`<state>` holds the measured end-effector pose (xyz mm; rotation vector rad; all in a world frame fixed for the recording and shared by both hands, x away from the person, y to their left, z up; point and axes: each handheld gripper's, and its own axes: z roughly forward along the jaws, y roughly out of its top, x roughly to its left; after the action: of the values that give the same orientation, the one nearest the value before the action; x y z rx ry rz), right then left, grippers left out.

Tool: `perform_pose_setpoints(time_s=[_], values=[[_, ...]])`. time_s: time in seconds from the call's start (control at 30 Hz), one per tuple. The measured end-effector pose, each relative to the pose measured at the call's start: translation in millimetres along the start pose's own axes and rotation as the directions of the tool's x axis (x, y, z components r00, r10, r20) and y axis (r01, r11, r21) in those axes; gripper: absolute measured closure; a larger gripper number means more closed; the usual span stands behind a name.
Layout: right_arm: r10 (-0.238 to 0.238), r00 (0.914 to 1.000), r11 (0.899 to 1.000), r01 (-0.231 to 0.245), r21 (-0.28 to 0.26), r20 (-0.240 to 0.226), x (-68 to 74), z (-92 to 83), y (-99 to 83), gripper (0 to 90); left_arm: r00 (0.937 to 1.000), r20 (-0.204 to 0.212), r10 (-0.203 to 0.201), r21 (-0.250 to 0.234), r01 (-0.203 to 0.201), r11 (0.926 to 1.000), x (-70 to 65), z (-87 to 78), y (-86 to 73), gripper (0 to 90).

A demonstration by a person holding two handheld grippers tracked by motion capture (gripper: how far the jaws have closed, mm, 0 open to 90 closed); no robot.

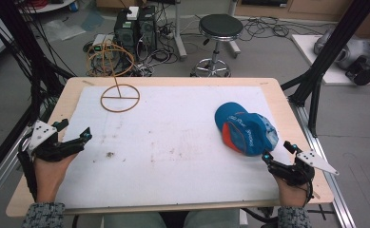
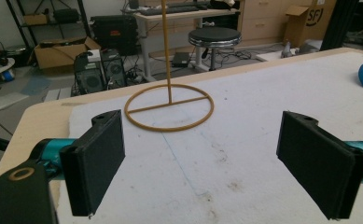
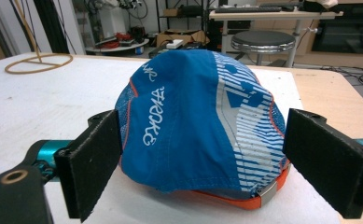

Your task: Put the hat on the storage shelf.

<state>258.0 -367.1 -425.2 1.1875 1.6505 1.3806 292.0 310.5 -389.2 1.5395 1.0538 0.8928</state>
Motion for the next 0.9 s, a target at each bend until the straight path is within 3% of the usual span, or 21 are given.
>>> perform_pose_setpoints(time_s=[0.67, 0.9], values=[[-0.032, 0.9995, 0.999, 0.032, 0.01, -0.009, 3.0, 5.3, 2.2, 11.1, 0.9993, -0.009, 0.037, -0.008, -0.037, 0.9993, -4.3, -1.1, 1.3, 15.8], [-0.027, 0.9996, 1.0, 0.027, 0.006, 0.002, 4.7, 18.2, 5.9, 11.9, 0.9992, -0.007, 0.04, -0.01, -0.04, 0.9991, -5.9, -1.1, 2.8, 15.8]])
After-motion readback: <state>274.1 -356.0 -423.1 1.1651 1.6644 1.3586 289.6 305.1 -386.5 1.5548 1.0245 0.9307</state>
